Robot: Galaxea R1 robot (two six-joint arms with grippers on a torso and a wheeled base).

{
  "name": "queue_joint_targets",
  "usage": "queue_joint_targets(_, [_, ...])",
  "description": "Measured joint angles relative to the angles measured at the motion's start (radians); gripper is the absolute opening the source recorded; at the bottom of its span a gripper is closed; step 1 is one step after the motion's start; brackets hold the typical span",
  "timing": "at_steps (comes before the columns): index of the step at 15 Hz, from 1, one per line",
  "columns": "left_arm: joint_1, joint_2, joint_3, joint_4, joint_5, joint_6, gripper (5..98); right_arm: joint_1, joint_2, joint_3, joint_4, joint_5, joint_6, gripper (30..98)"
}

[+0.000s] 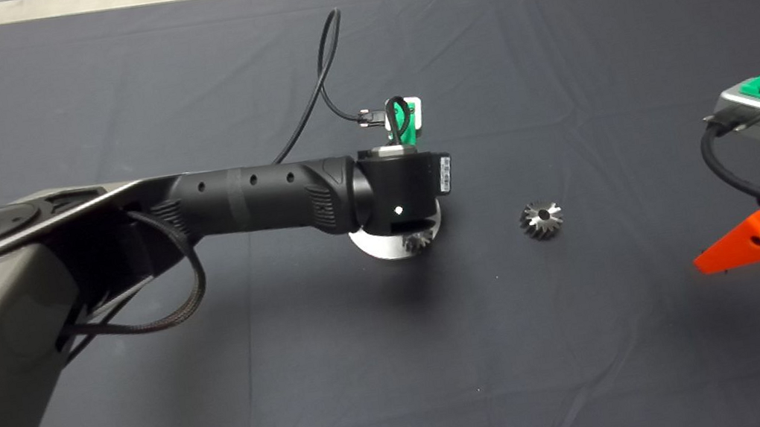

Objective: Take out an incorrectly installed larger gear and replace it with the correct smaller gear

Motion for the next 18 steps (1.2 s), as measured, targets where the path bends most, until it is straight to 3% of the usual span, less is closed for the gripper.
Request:
queue_joint_targets(13, [0.003, 0.002, -0.001, 0.001, 0.000, 0.000, 36.3, 0.000, 0.001, 0.000, 0.000, 0.000, 0.000, 97.7])
queue_joint_targets(18, [0.003, 0.002, 0.000, 0.001, 0.001, 0.000, 43.9, 0.000, 0.001, 0.000, 0.000, 0.000, 0.000, 97.7])
